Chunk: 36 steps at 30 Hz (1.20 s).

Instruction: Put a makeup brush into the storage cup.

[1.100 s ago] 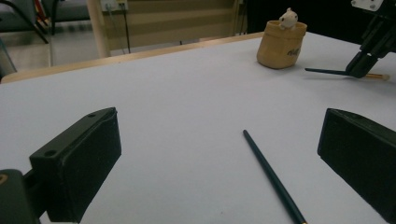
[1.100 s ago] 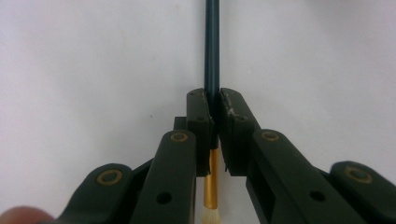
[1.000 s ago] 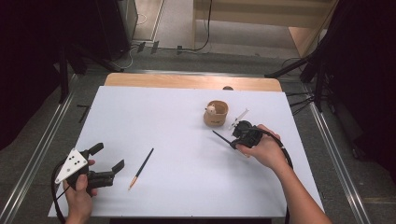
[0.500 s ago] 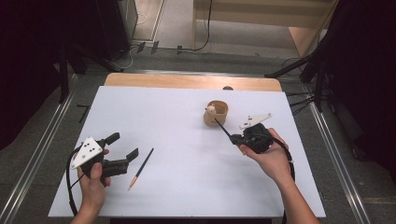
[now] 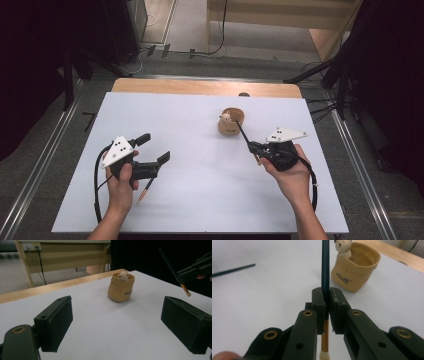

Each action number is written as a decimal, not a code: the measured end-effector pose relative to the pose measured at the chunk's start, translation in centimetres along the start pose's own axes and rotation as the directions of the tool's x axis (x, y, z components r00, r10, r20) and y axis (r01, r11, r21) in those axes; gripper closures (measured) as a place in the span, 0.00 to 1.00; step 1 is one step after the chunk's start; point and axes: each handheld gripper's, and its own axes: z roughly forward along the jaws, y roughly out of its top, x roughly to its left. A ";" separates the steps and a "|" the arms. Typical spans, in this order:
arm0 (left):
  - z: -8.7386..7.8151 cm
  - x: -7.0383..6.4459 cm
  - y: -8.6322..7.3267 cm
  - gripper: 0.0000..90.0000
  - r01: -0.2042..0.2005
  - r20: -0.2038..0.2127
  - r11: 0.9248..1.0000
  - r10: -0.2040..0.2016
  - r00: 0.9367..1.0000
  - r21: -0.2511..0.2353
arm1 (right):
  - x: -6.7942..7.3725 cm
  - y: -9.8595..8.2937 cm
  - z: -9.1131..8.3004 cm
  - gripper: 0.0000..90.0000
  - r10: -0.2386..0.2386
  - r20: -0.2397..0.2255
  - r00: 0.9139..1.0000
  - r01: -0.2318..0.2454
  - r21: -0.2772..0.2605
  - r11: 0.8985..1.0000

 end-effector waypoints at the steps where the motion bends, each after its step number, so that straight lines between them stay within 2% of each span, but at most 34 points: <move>1: 0.4 -0.1 0.3 0.13 0.009 0.008 1.000 -0.009 1.000 -0.008 | 0.2 0.0 -0.4 0.94 0.011 0.006 1.000 -0.011 -0.029 1.000; 2: 0.4 -0.1 0.3 0.13 0.009 0.008 1.000 -0.009 1.000 -0.008 | 0.2 0.0 -0.4 0.94 0.011 0.006 1.000 -0.011 -0.029 1.000; 3: 0.6 -0.1 0.4 0.14 0.007 0.014 1.000 -0.006 1.000 -0.006 | 0.5 -0.1 -0.7 0.94 0.005 0.015 1.000 -0.005 -0.056 0.998; 5: 0.9 -0.2 0.4 0.14 0.001 0.028 1.000 -0.001 1.000 -0.004 | 0.7 -0.2 -0.8 0.94 0.004 0.017 1.000 -0.003 -0.066 0.998; 8: 1.5 -0.3 0.3 0.14 -0.001 0.047 1.000 0.000 0.999 0.010 | 1.5 -0.7 -1.3 0.94 -0.009 0.022 1.000 0.011 -0.111 0.994; 10: 1.8 -0.3 0.2 0.14 -0.001 0.061 1.000 0.000 0.998 0.016 | 1.9 -1.1 -1.3 0.94 0.007 0.022 1.000 -0.004 -0.140 0.990; 12: 2.0 -0.5 0.2 0.15 -0.002 0.076 1.000 0.000 0.997 0.024 | 2.2 -1.3 -0.9 0.94 -0.007 0.026 1.000 0.010 -0.118 0.993; 16: 2.3 -1.3 0.2 0.15 -0.015 0.106 0.999 0.012 0.994 0.033 | 2.6 -1.8 -0.9 0.94 -0.001 0.015 1.000 0.003 -0.130 0.992; 17: 2.3 -1.4 0.3 0.15 -0.015 0.114 0.999 0.011 0.993 0.034 | 3.0 -1.9 -0.9 0.94 -0.028 0.025 0.999 0.031 -0.123 0.992; 19: 2.4 -1.6 0.4 0.15 -0.015 0.136 0.999 0.010 0.991 0.037 | 3.1 -2.0 -0.9 0.94 -0.041 0.023 0.999 0.044 -0.130 0.991; 22: 2.4 -1.9 0.6 0.15 -0.007 0.179 1.000 0.001 0.984 0.028 | 3.8 -2.1 -1.0 0.94 -0.081 0.027 0.996 0.084 -0.133 0.988; 26: 2.7 -2.4 0.9 0.17 -0.014 0.233 0.999 0.002 0.972 0.050 | 4.6 -2.2 -1.0 0.94 -0.123 0.025 0.992 0.126 -0.142 0.982; 32: 3.0 -3.1 1.2 0.25 -0.009 0.309 0.998 -0.011 0.951 0.063 | 5.7 -2.1 -0.5 0.94 -0.181 0.016 0.983 0.181 -0.138 0.974; 33: 3.2 -3.3 1.2 0.28 -0.001 0.332 0.997 -0.026 0.943 0.080 | 6.0 -2.1 -0.4 0.94 -0.194 0.009 0.981 0.193 -0.130 0.972; 36: 3.3 -3.4 1.3 0.30 0.002 0.335 0.996 -0.033 0.941 0.095 | 6.4 -2.1 -0.1 0.94 -0.217 0.007 0.976 0.216 -0.121 0.969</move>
